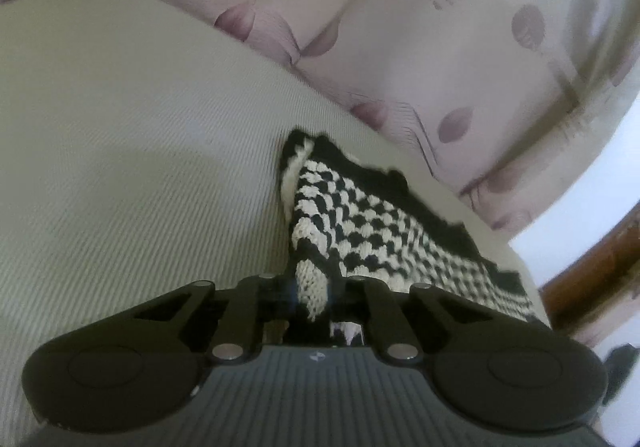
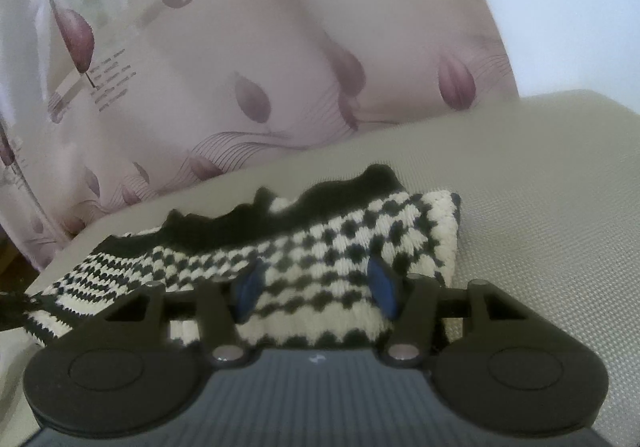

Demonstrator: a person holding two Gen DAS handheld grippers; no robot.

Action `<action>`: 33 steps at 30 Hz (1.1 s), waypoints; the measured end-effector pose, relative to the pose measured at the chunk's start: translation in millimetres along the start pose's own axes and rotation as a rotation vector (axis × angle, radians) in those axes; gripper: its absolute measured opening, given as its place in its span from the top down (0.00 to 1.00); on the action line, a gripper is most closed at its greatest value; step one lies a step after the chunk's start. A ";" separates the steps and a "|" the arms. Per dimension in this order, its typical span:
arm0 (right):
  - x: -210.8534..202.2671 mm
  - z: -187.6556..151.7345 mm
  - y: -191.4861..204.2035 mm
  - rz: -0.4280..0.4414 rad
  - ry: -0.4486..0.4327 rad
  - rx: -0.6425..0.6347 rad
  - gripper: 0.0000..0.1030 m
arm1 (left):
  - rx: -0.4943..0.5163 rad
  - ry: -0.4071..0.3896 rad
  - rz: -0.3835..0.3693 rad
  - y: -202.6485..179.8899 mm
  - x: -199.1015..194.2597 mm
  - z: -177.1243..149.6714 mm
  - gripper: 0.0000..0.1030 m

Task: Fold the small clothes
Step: 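Grasp the folded cardigan edge with both grippers side by side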

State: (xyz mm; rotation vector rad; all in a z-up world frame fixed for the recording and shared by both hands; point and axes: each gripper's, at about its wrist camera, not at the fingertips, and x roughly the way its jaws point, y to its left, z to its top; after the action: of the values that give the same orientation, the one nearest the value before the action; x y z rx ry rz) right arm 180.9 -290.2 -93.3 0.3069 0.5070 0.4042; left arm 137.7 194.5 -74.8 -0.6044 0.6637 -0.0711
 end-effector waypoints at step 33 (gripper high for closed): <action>-6.1 -7.4 5.6 -0.043 0.018 -0.078 0.42 | 0.242 -0.155 0.119 -39.2 79.0 26.9 0.84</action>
State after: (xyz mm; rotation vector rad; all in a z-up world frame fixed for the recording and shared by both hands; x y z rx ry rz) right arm 170.4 -286.6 -94.9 0.2174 0.5134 0.3844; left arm 221.3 155.9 -80.6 -0.3334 0.5297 0.0066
